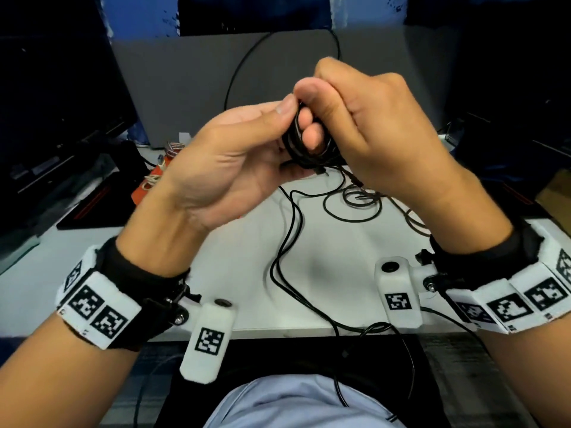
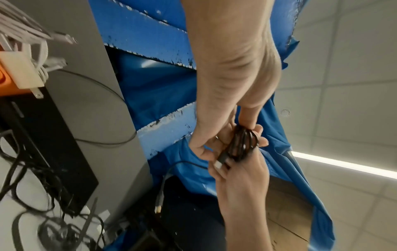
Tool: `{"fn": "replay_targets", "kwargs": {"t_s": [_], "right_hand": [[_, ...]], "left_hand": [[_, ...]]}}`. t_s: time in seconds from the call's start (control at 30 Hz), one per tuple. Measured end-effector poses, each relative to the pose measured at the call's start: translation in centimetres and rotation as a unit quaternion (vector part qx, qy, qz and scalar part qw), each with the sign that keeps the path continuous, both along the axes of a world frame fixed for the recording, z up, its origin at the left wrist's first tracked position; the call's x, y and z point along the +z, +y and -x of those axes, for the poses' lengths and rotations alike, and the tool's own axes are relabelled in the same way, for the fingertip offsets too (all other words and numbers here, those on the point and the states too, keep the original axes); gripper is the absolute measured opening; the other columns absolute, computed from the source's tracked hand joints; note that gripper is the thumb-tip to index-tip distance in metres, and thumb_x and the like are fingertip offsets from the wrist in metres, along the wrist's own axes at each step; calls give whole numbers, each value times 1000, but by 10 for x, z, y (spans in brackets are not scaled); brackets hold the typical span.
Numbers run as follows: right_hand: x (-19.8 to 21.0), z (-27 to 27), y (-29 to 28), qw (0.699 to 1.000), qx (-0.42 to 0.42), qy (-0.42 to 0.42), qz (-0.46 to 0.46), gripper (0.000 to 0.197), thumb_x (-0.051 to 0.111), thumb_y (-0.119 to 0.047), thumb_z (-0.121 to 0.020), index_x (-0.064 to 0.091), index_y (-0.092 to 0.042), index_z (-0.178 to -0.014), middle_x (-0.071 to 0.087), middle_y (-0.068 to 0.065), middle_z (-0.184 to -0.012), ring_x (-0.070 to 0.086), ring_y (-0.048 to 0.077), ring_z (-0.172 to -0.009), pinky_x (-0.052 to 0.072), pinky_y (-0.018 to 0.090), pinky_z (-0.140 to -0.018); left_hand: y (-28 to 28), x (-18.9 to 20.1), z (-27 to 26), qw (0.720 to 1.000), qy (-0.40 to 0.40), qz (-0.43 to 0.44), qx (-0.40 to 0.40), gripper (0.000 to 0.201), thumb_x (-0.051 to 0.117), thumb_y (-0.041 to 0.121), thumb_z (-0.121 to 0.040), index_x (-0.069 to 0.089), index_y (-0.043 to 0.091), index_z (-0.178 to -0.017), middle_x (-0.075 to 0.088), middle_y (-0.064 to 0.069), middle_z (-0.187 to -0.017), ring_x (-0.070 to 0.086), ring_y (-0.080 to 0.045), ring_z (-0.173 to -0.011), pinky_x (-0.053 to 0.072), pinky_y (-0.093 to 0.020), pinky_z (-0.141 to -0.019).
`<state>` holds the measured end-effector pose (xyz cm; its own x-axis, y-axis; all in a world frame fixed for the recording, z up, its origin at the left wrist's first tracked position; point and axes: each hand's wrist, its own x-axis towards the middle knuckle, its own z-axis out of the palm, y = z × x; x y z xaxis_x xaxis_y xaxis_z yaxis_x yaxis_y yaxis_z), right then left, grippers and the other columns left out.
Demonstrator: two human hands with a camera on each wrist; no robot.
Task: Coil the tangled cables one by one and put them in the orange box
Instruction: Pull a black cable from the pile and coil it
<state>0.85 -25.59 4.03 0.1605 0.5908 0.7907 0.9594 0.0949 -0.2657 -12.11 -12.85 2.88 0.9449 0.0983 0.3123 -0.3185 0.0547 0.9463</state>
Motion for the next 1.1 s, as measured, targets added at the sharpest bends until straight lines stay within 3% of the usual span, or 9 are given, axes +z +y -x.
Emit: {"fn": "replay_targets", "kwargs": {"t_s": [0.1,0.17,0.3,0.4,0.6,0.77,0.83,0.97,1.1], "right_hand": [[0,-7,1,999,13,28,-19,33,41,-41,-108,52,-18,-87,45,-14,-63,50,1,-61,32,16,-58],[-2,-12,3,999,13,44,-1,35,43,-39,-109,56,-13,-88,47,-13,-64,50,0,-63,33,16,-59],[-2,-16,4,990,55,104,81,35,40,-39,-111,50,-22,-82,56,-15,-69,50,0,-66,37,20,-61],[-4,-13,3,977,101,150,112,39,35,-35,-113,50,-32,-78,57,-26,-67,53,-3,-63,39,10,-60],[-8,0,10,998,13,68,-1,35,39,-36,-110,37,-39,-76,54,-38,-65,55,-4,-63,33,11,-58],[-7,3,4,999,40,14,-6,29,39,-39,-109,43,-28,-82,49,-18,-56,51,5,-56,33,19,-56],[-5,5,1,997,73,10,5,30,40,-33,-110,46,-25,-82,55,-17,-60,53,7,-58,39,23,-58],[2,11,-6,991,121,54,29,37,39,-23,-111,44,-37,-77,57,-29,-60,58,-6,-65,38,7,-66],[7,10,-8,984,124,115,61,39,36,-26,-113,45,-35,-76,50,-25,-65,51,-7,-66,37,7,-64]], "left_hand": [[-8,-4,-9,997,-12,74,3,26,41,22,-106,63,17,-94,68,7,-85,58,-13,-93,41,-42,-107],[-8,-4,-11,997,-2,69,22,24,43,23,-105,63,19,-94,68,9,-84,60,-11,-90,44,-36,-96],[0,-1,-10,997,11,-6,76,22,48,22,-103,67,20,-91,68,7,-83,63,-10,-87,47,-27,-80],[3,0,-8,994,3,-41,106,24,44,18,-106,64,16,-92,68,6,-82,66,-10,-84,51,-24,-79],[2,5,0,995,5,-55,82,30,42,22,-107,66,16,-90,69,1,-85,65,-14,-86,51,-26,-81],[14,10,11,989,26,-142,16,37,41,35,-104,73,24,-88,72,1,-92,61,-14,-83,42,-38,-83],[17,9,13,993,27,-106,-49,38,40,35,-103,74,24,-90,71,0,-94,54,-10,-66,46,-39,-78],[13,3,10,985,6,5,-174,36,40,30,-103,71,13,-100,69,-5,-101,32,-5,-43,50,-23,-49],[3,2,2,982,-7,86,-171,27,37,26,-104,58,11,-99,68,0,-89,27,-6,-36,44,-15,-41]]}}
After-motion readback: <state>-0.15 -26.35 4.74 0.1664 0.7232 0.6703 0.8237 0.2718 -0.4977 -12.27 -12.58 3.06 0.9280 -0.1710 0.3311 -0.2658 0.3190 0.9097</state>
